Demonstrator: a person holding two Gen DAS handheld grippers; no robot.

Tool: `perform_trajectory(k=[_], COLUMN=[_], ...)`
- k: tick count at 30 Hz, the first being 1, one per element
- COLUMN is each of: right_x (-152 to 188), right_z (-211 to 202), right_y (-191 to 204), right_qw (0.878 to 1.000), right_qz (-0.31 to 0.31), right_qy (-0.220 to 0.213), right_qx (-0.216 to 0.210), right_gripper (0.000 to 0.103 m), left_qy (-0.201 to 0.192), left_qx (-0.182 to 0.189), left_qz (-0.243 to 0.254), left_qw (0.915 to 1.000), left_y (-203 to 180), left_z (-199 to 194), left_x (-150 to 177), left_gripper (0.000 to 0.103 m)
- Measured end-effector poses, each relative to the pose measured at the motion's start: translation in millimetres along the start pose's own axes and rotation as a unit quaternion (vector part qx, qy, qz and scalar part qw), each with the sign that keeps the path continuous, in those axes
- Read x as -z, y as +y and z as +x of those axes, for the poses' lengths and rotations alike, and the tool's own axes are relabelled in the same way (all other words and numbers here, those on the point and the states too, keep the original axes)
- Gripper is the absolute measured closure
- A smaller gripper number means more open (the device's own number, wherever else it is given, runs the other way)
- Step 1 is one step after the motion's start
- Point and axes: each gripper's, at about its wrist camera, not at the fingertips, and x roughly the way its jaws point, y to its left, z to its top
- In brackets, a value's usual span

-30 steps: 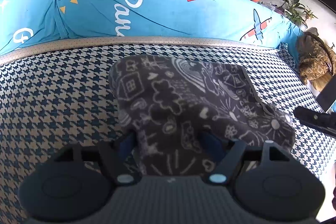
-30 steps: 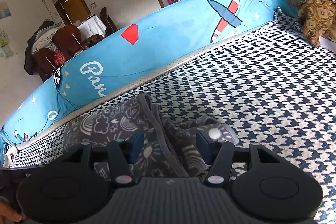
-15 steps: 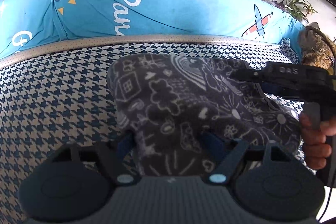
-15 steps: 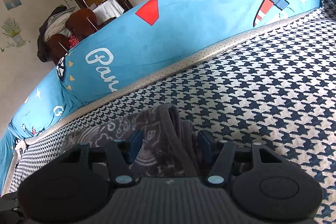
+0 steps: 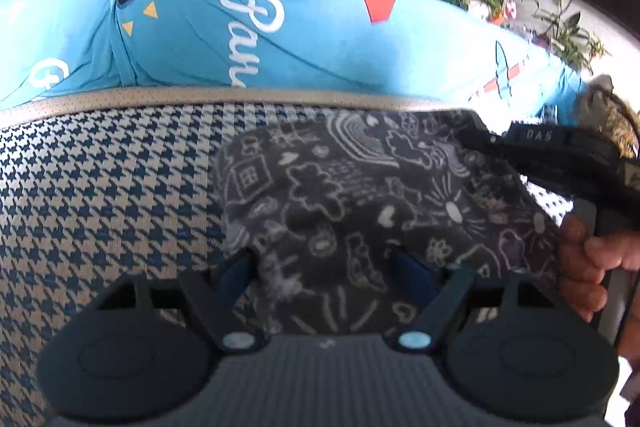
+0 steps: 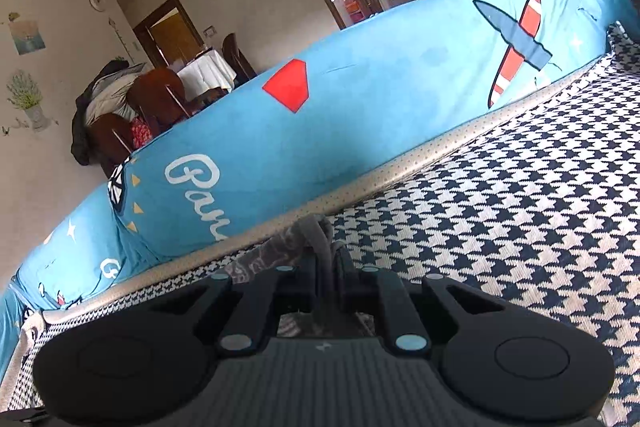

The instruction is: Fold clothes

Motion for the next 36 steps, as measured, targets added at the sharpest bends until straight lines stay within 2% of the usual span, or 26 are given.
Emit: perform_trajectory(k=[2, 6, 9, 17, 22, 27, 32, 36], right_x=[5.0, 17.0, 22.1, 3.1, 4.1, 25.4, 56.8, 84.1], right_z=[12.1, 32.7, 41.2, -8.3, -41.3, -71.9, -92.9, -84.8], right_y=[0.8, 2.5, 3.6, 5.9, 17.5, 40.6, 80.3, 111.8], right_qw=[1.0, 0.998, 0.996, 0.999, 1.0, 1.0, 0.996, 0.99], right_qz=[-0.008, -0.026, -0.036, 0.005, 0.015, 0.006, -0.041, -0.079], right_qy=[0.009, 0.032, 0.043, 0.009, 0.003, 0.013, 0.023, 0.043], right_qx=[0.021, 0.05, 0.063, 0.036, 0.015, -0.02, -0.07, -0.109], right_gripper=[0.091, 0.09, 0.085, 0.085, 0.085, 0.085, 0.085, 0.085], left_qy=[-0.008, 0.0, 0.006, 0.003, -0.005, -0.014, -0.022, -0.026], left_qx=[-0.007, -0.006, -0.005, -0.008, -0.013, -0.019, -0.025, -0.024], left_qz=[0.001, -0.007, -0.012, -0.027, -0.036, -0.045, -0.054, -0.056], left_qw=[0.9999, 1.0, 0.9999, 0.9996, 0.9992, 0.9987, 0.998, 0.9978], left_y=[-0.4, 3.4, 6.2, 13.9, 19.0, 24.2, 29.2, 30.8], left_z=[0.9, 5.7, 9.4, 8.8, 5.9, 2.9, 0.2, 1.2], left_x=[-1.4, -1.8, -2.0, -7.6, -12.1, -16.6, -21.0, -21.7], left_gripper=[0.023, 0.017, 0.013, 0.014, 0.014, 0.014, 0.014, 0.014])
